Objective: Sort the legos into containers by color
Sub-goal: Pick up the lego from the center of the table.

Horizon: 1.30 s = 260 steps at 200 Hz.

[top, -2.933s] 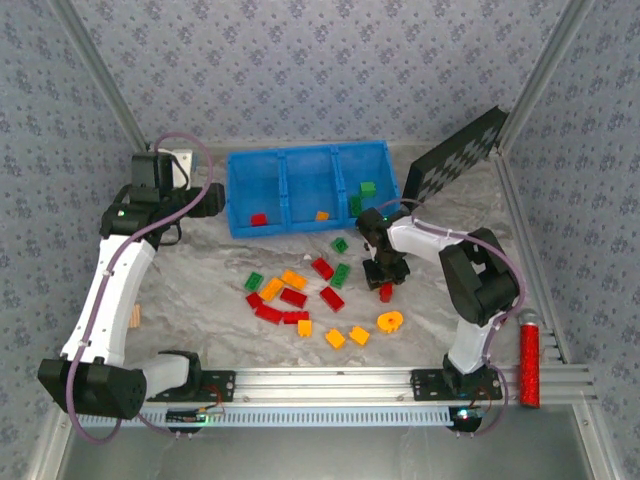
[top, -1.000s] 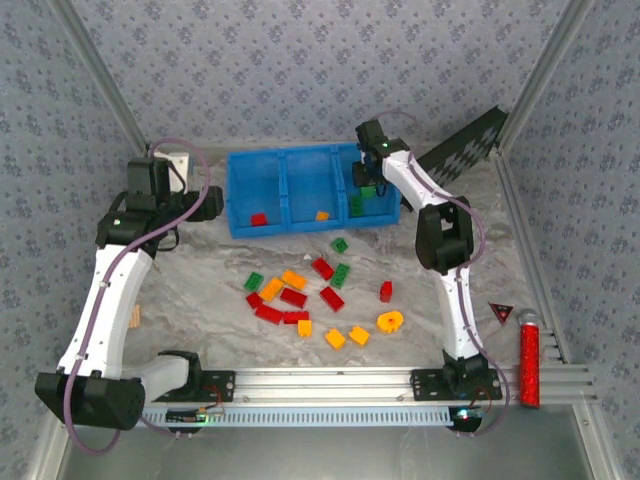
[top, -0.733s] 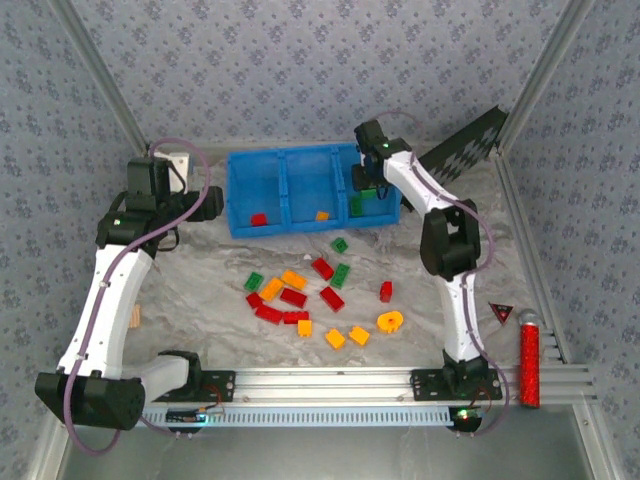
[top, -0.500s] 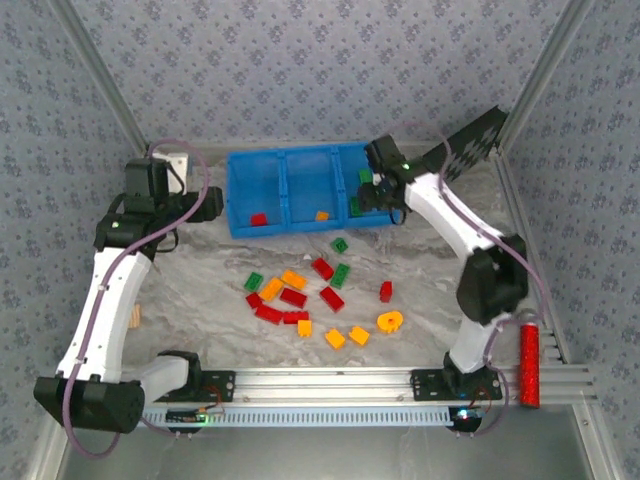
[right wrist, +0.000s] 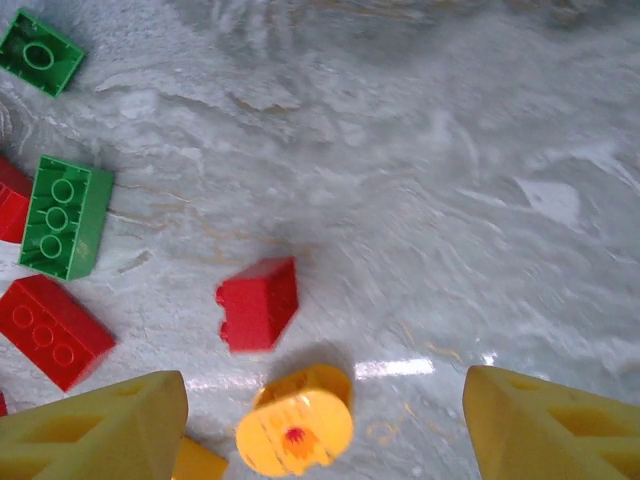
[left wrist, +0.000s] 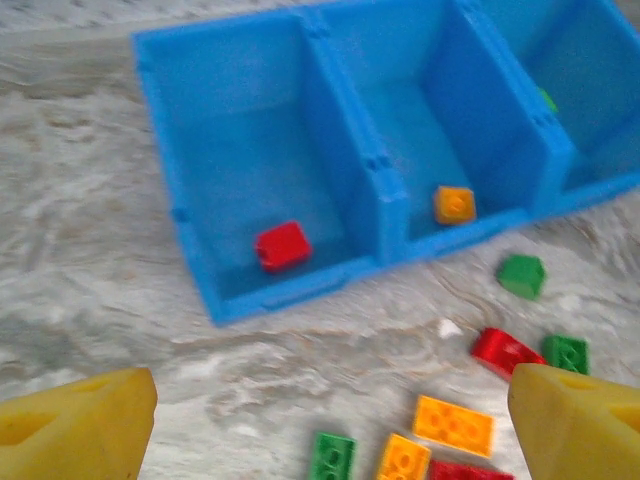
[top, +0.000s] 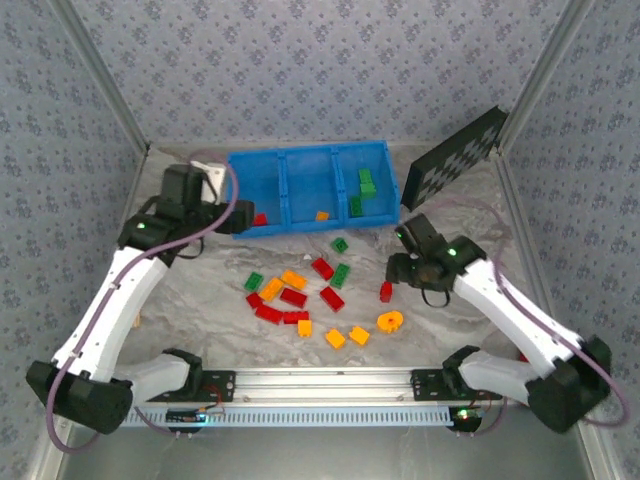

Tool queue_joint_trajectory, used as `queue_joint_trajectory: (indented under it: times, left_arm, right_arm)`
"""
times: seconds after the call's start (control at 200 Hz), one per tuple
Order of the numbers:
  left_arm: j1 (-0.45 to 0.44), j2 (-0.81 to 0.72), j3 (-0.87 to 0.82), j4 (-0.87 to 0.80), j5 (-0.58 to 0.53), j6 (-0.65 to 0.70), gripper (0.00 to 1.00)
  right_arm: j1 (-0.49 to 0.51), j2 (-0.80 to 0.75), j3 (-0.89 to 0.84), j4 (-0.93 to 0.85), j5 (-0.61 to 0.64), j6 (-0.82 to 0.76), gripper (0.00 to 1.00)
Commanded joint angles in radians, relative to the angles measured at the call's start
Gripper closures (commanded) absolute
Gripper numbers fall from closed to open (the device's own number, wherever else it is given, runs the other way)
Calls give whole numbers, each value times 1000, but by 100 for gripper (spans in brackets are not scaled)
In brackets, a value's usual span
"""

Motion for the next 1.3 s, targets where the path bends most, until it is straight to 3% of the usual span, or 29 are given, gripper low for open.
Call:
queue_joint_trajectory:
  times: [0.0,0.145,0.36,0.6,0.91,1.294]
  left_arm:
    - [-126,28,-34,9,-44,-116,9]
    - [-312,100,-42,90,-58,-229,9]
    - [-562,332,77,69,-178,-383,10]
    - [-730,554,205,84,-154,-520,14]
    - [-786,738,305,118,-124,-577,17]
    - [-785,864,408,107,-72,-584,21]
  right_arm:
    - [-6,-140,-72,-103,9,136,25]
    - [6,-320,-213,-119,-50,267,25]
    - [13,-620,-326,-255,-19,402,25]
    - [-18,-640,-343,-226,40,408,24]
    - [-127,-640,-337,-41,59,338,24]
    - [-387,-619,-393,42,-138,212,23]
